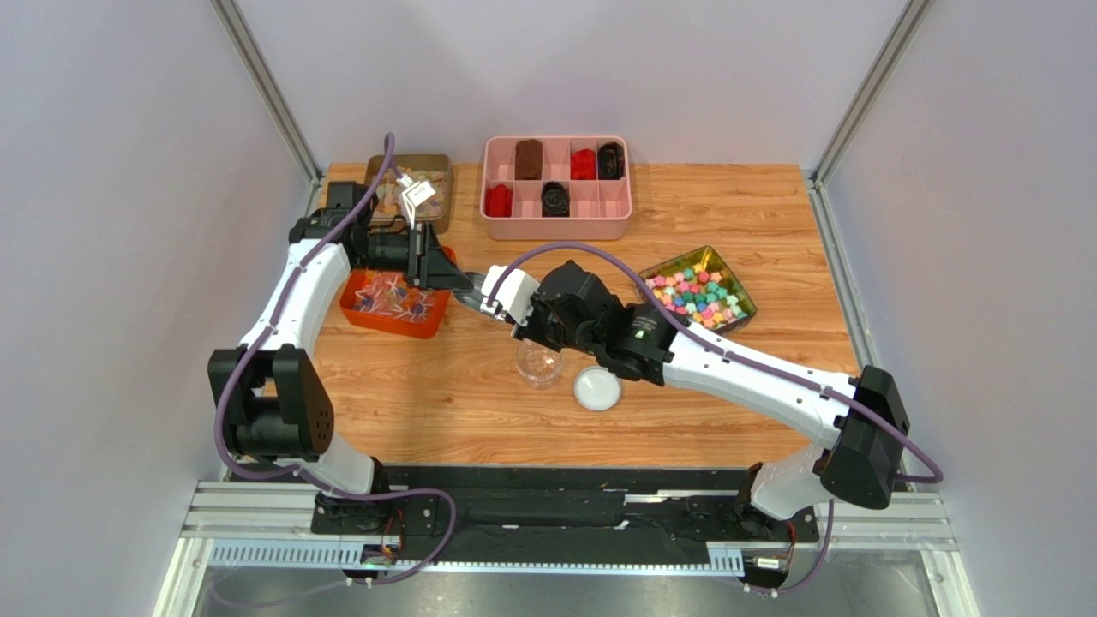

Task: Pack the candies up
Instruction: Pick up the spatula from the center of the board.

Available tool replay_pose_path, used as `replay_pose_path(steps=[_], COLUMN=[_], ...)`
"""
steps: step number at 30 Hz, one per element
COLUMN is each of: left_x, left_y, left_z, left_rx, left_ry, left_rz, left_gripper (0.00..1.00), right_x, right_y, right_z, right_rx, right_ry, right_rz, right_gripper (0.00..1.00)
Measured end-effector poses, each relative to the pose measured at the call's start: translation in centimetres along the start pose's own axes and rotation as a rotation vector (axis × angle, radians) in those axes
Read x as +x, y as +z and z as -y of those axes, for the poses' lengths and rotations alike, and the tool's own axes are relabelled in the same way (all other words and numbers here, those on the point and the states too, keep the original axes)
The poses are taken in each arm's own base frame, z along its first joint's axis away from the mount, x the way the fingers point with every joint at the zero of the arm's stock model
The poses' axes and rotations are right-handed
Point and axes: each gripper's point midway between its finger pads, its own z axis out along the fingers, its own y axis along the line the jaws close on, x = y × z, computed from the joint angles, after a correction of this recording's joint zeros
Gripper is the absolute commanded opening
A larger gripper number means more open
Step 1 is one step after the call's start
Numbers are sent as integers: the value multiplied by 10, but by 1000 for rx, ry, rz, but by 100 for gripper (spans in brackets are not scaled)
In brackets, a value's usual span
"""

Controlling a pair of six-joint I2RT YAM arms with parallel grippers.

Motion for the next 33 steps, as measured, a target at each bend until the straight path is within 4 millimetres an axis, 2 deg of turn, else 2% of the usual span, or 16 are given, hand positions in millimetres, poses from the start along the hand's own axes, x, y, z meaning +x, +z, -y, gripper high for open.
replay_pose_path(steps=[2, 3, 5, 6, 11, 14, 17, 19, 21, 26, 31, 33], left_x=[2, 2, -3, -8, -44, -57, -63, -66, -65, -61, -51, -47], left_y=[0, -1, -3, -5, -22, -34, -50, -64, -79, -112, -137, -143], left_z=[-1, -1, 0, 2, 26, 39, 39, 26, 5, -77, -160, -181], left_rx=[-7, -12, -28, -34, -64, -97, -179, -277, -391, -672, -845, -897], left_ry=[-1, 2, 25, 46, 199, 271, 320, 347, 349, 293, 188, 171], left_rz=[-12, -16, -21, -20, 26, 62, 102, 135, 156, 140, 89, 73], left_gripper=[52, 60, 69, 78, 98, 99, 99, 99, 99, 99, 99, 99], right_x=[1, 1, 0, 0, 2, 5, 11, 16, 22, 26, 20, 20], right_y=[0, 0, 0, 0, 1, 2, 3, 3, 1, -11, -27, -31], right_z=[0, 0, 0, 0, -1, -2, -4, -5, -6, 1, 11, 14], right_rx=[-2, -1, 0, 1, 1, 0, -3, -6, -5, 11, 32, 37], right_ry=[-2, -2, -3, -4, -5, -6, -10, -16, -26, -44, -52, -52], right_rz=[-4, -4, -2, -1, -4, -9, -21, -30, -43, -45, -20, -16], right_gripper=[0, 0, 0, 0, 0, 0, 0, 0, 0, 0, 0, 0])
